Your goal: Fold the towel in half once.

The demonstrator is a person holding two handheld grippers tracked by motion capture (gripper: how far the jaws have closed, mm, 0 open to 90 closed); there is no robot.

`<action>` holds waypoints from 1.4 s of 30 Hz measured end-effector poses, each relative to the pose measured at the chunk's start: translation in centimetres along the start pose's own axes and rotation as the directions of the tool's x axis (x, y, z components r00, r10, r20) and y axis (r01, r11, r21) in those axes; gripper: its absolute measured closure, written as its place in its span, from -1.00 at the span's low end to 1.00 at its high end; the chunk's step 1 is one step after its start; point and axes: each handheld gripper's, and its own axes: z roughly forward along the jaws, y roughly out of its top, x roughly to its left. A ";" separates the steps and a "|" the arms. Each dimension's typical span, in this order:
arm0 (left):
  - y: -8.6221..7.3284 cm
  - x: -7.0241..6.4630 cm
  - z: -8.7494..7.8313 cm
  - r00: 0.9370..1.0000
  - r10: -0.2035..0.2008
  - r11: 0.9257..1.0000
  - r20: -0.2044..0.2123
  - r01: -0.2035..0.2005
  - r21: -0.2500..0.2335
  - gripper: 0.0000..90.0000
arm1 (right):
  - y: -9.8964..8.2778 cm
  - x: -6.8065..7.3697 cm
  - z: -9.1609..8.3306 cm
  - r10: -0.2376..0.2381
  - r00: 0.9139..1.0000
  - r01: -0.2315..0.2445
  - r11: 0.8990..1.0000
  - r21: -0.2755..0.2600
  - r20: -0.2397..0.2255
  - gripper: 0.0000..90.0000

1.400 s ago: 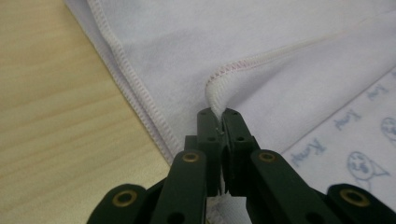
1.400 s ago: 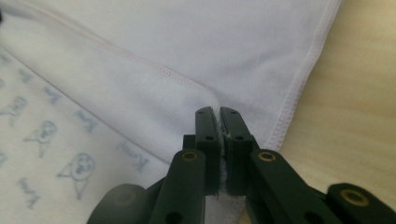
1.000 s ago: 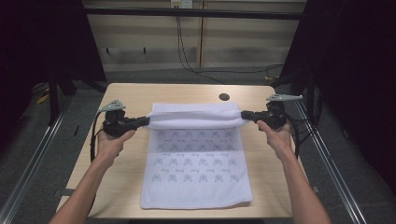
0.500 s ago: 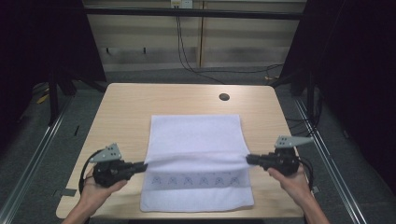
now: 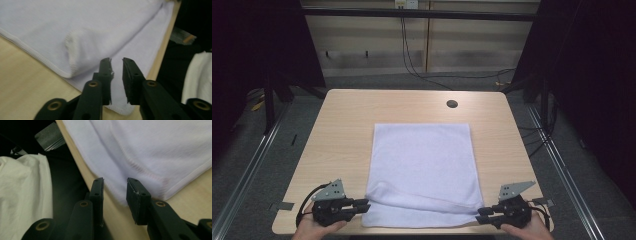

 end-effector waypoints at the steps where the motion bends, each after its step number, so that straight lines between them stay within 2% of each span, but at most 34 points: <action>1: 0.3 0.6 0.0 1.000 -0.003 1.000 -0.014 0.003 -0.011 0.59 | -0.3 0.3 0.0 -0.004 1.000 0.004 1.000 0.005 -0.010 0.51; 2: 0.5 1.2 0.2 1.000 -0.010 1.000 -0.027 0.010 -0.025 0.57 | -0.4 0.6 0.0 -0.010 1.000 0.011 1.000 0.013 -0.025 0.53; 3: 1.1 2.1 0.7 0.999 -0.024 0.999 -0.029 0.024 -0.022 0.52 | -0.4 0.8 -0.1 -0.027 1.000 0.027 1.000 0.002 0.003 0.54; 4: 1.6 2.8 1.3 0.998 -0.032 0.999 -0.046 0.032 -0.015 0.41 | -0.2 0.7 -0.3 -0.010 0.999 0.011 0.999 -0.043 0.034 0.57; 5: 2.0 3.2 2.0 0.997 -0.028 1.000 -0.074 0.028 0.007 0.34 | 0.0 0.5 -0.6 -0.010 1.000 0.012 0.997 -0.077 0.019 0.57; 6: 2.2 3.7 2.7 0.998 -0.036 0.999 -0.061 0.038 0.023 0.23 | 0.3 0.3 -0.7 -0.005 1.000 0.007 0.995 -0.096 0.027 0.56; 7: 2.4 4.1 3.4 0.998 -0.046 0.999 -0.051 0.047 0.025 0.22 | 0.7 -0.1 -0.7 0.005 0.999 0.000 0.994 -0.108 0.046 0.56; 8: 2.6 4.2 3.9 0.998 -0.052 0.998 -0.040 0.053 0.029 0.17 | 1.0 -0.5 -0.7 0.010 0.999 -0.005 0.993 -0.117 0.042 0.56; 9: 2.9 4.3 4.5 0.999 -0.046 0.998 -0.015 0.046 0.045 0.13 | 1.3 -1.0 -0.6 0.019 0.999 -0.012 0.991 -0.131 0.050 0.55; 11: 3.2 4.3 5.3 0.999 -0.040 0.995 -0.011 0.041 0.093 0.12 | 2.0 -2.3 -0.3 0.040 0.997 -0.030 0.989 -0.143 0.067 0.54; 12: 3.2 4.1 5.7 0.999 -0.035 0.995 -0.009 0.035 0.093 0.18 | 2.2 -2.8 -0.1 0.042 0.996 -0.031 0.988 -0.148 0.074 0.54; 13: 3.1 3.7 5.8 0.999 -0.025 0.995 0.032 0.022 0.094 0.46 | 2.7 -3.5 0.2 0.055 0.995 -0.040 0.987 -0.154 0.089 0.54; 14: 3.0 3.4 5.9 0.998 -0.011 0.994 0.054 0.005 0.107 0.67 | 3.0 -3.9 0.4 0.057 0.995 -0.044 0.988 -0.148 0.087 0.54; 15: 2.8 2.5 5.7 0.997 0.009 0.992 0.073 -0.018 0.125 0.82 | 3.3 -4.2 0.6 0.053 0.995 -0.040 0.989 -0.143 0.090 0.54; 16: 2.6 2.2 5.7 0.995 0.007 0.992 0.095 -0.018 0.122 0.90 | 3.6 -4.4 1.2 0.061 0.994 -0.049 0.990 -0.131 0.090 0.58; 17: 2.4 1.7 5.4 0.993 0.015 0.991 0.114 -0.030 0.131 0.90 | 3.6 -4.4 1.4 0.058 0.994 -0.047 0.991 -0.122 0.088 0.58; 18: 1.9 1.1 5.0 0.993 0.006 0.992 0.121 -0.021 0.122 0.91 | 3.7 -4.3 1.9 0.049 0.995 -0.040 0.994 -0.102 0.082 0.58; 19: 1.4 0.5 4.4 0.989 0.015 0.993 0.150 -0.032 0.113 0.90 | 3.7 -4.1 2.5 0.042 0.996 -0.036 0.996 -0.079 0.078 0.58; 21: 0.8 -0.1 3.6 0.988 0.021 0.995 0.155 -0.036 0.097 0.89 | 3.6 -3.6 3.1 0.036 0.997 -0.033 0.998 -0.045 0.065 0.58; 22: 0.5 -0.4 3.2 0.984 0.029 0.995 0.178 -0.045 0.086 0.87 | 3.4 -3.3 3.3 0.020 0.998 -0.019 1.000 -0.018 0.054 0.58; 24: 0.0 -0.7 2.1 0.981 0.025 0.997 0.192 -0.037 0.061 0.79 | 3.1 -2.5 3.3 0.001 1.000 -0.001 1.000 -0.004 0.001 0.57; 25: -0.2 -0.8 1.5 0.975 0.027 0.999 0.220 -0.037 0.040 0.74 | 2.9 -2.1 3.1 -0.009 1.000 0.009 1.000 0.001 -0.018 0.57; 26: -0.3 -0.7 1.1 0.973 0.032 0.999 0.230 -0.040 0.029 0.71 | 2.7 -1.6 3.0 -0.018 0.999 0.018 1.000 0.004 -0.046 0.57; 29: -0.2 0.0 0.2 0.977 0.009 1.000 0.214 -0.002 -0.032 0.56 | 2.7 -1.2 2.9 -0.020 0.999 0.020 1.000 -0.008 -0.028 0.56; 30: 0.0 0.8 0.2 0.985 -0.010 0.999 0.173 0.018 -0.046 0.53 | 2.8 -1.4 2.9 -0.026 1.000 0.026 1.000 -0.015 -0.015 0.56; 31: 0.3 1.5 0.4 0.989 -0.035 0.998 0.142 0.043 -0.054 0.50 | 3.1 -1.8 3.0 -0.024 0.999 0.025 0.999 -0.032 0.025 0.56; 32: 0.6 2.3 0.9 0.991 -0.064 0.996 0.113 0.072 -0.061 0.54 | 3.5 -2.3 3.1 -0.014 0.999 0.016 0.999 -0.047 0.043 0.58; 33: 0.9 3.1 1.5 0.992 -0.088 0.995 0.092 0.092 -0.045 0.57 | 4.0 -2.9 3.2 -0.002 0.998 0.006 0.998 -0.061 0.060 0.59; 34: 1.2 3.6 2.1 0.994 -0.086 0.996 0.070 0.088 -0.025 0.62 | 4.5 -3.5 3.3 0.002 0.996 0.005 0.997 -0.071 0.093 0.61; 35: 1.6 4.2 3.0 0.996 -0.085 0.996 0.037 0.085 -0.003 0.65 | 4.9 -4.1 3.4 0.009 0.994 -0.001 0.997 -0.079 0.106 0.66; 37: 2.6 5.6 4.7 0.997 -0.078 0.996 0.004 0.077 0.034 0.67 | 6.3 -5.6 3.9 0.011 0.989 0.003 0.996 -0.092 0.151 0.72; 38: 3.1 6.3 5.3 0.996 -0.086 0.995 -0.006 0.086 0.044 0.67 | 6.9 -6.4 4.2 0.031 0.987 -0.018 0.996 -0.084 0.156 0.76; 40: 3.7 7.4 6.3 0.993 -0.111 0.993 -0.035 0.112 0.038 0.67 | 7.8 -7.7 5.1 0.044 0.982 -0.030 0.997 -0.074 0.184 0.76; 42: 4.0 8.1 7.1 0.992 -0.097 0.993 -0.080 0.102 0.053 0.65 | 8.6 -8.7 6.0 0.048 0.978 -0.035 0.997 -0.066 0.202 0.75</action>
